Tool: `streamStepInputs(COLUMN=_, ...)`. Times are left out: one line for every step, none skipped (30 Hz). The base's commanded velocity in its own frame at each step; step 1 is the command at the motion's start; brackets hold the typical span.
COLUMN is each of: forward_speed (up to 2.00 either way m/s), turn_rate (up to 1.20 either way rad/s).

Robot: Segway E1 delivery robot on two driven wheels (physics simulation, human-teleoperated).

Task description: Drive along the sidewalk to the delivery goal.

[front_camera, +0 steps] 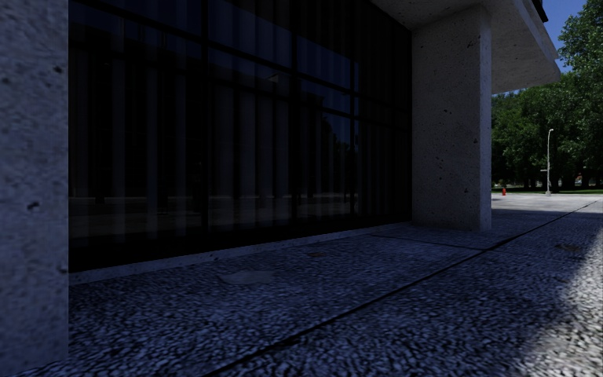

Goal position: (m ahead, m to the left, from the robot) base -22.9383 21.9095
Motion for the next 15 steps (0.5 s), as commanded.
streamStepInputs(forward_speed=0.00, turn_rate=0.00)
streamStepInputs(forward_speed=0.00, turn_rate=0.00)
streamStepInputs(forward_speed=0.00, turn_rate=0.00)
streamStepInputs(forward_speed=0.00, turn_rate=0.00)
streamStepInputs(forward_speed=0.00, turn_rate=0.00)
streamStepInputs(forward_speed=0.00, turn_rate=0.00)
streamStepInputs(forward_speed=0.00, turn_rate=0.00)
streamStepInputs(forward_speed=0.00, turn_rate=0.00)
streamStepInputs(forward_speed=0.00, turn_rate=0.00)
streamStepInputs(forward_speed=0.00, turn_rate=0.00)
streamStepInputs(forward_speed=0.00, turn_rate=0.00)
streamStepInputs(forward_speed=0.00, turn_rate=0.00)
streamStepInputs(forward_speed=0.00, turn_rate=0.00)
streamStepInputs(forward_speed=0.00, turn_rate=0.00)
streamStepInputs(forward_speed=0.00, turn_rate=0.00)
